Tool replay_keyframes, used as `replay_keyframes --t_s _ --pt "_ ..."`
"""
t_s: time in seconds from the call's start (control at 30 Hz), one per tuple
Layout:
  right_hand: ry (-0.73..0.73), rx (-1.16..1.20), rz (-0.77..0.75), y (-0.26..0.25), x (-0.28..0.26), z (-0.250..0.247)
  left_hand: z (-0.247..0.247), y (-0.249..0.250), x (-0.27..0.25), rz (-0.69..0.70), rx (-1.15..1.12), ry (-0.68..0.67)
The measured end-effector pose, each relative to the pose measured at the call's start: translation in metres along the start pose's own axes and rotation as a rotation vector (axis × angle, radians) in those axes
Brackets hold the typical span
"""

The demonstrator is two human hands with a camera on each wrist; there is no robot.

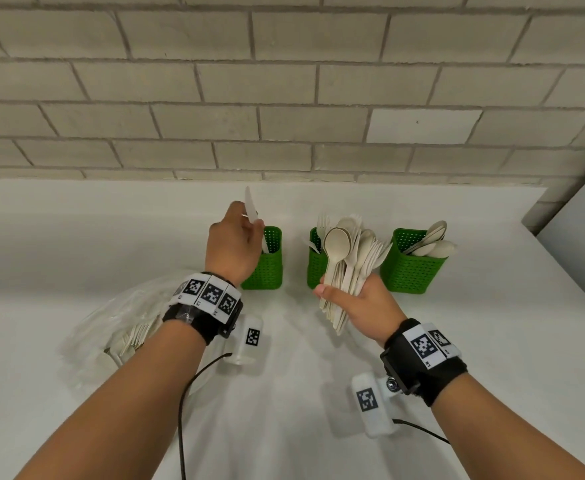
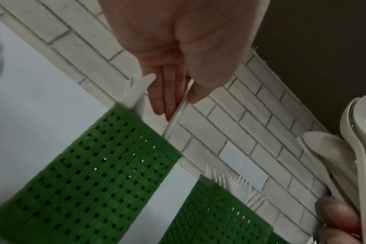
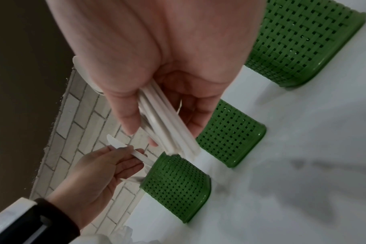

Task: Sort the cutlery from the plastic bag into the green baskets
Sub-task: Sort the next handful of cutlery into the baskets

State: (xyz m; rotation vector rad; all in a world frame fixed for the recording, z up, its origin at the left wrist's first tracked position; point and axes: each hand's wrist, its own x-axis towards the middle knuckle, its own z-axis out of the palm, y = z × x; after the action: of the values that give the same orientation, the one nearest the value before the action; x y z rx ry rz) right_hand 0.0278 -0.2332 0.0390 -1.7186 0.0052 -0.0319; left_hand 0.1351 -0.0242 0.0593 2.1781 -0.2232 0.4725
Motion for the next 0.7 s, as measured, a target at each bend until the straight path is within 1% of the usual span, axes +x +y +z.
replay_keyframes --t_s 0.1,0.17,0.27,0.3,0.33,0.37,0.4,0.43,0.47,0.5,0.57,0.63,0.7 --pt "0.005 -0.01 -0.009 0.0 -0.001 -0.002 0.001 -0.002 0.001 -0.018 0.05 -0.019" --pt "0.004 -0.012 -0.009 0.0 -0.001 -0.003 -0.002 0.003 0.001 -0.027 0.01 -0.021" --pt "0.015 -0.002 -0.001 0.0 -0.003 -0.003 -0.007 0.028 -0.014 0.003 -0.07 0.019" --pt "0.022 0.002 -0.002 0.0 -0.003 -0.003 -0.004 0.036 -0.024 0.004 -0.135 -0.009" --pt "0.023 0.006 -0.015 -0.001 -0.004 -0.004 0.0 0.045 -0.037 -0.009 -0.229 -0.109" --pt "0.008 0.005 -0.037 -0.002 -0.005 -0.004 0.005 0.051 -0.051 -0.051 -0.341 -0.263" --pt "-0.027 -0.008 -0.063 -0.002 -0.006 -0.003 0.013 0.056 -0.064 -0.123 -0.459 -0.426" --pt "-0.077 -0.031 -0.08 -0.002 -0.006 -0.001 0.021 0.059 -0.076 -0.207 -0.583 -0.559" --pt "-0.132 -0.079 -0.083 -0.003 -0.009 0.003 0.028 0.061 -0.088 -0.282 -0.7 -0.643" --pt "-0.175 -0.157 -0.077 -0.001 -0.011 0.007 0.035 0.062 -0.098 -0.337 -0.78 -0.655" --pt "-0.219 -0.294 -0.057 0.002 -0.018 0.015 0.044 0.061 -0.111 -0.452 -0.905 -0.571" --pt "-0.226 -0.371 -0.055 0.005 -0.025 0.018 0.048 0.059 -0.118 -0.575 -1.031 -0.496" --pt "-0.265 -0.398 -0.091 0.001 -0.029 0.017 0.048 0.06 -0.119 -0.658 -1.089 -0.44"
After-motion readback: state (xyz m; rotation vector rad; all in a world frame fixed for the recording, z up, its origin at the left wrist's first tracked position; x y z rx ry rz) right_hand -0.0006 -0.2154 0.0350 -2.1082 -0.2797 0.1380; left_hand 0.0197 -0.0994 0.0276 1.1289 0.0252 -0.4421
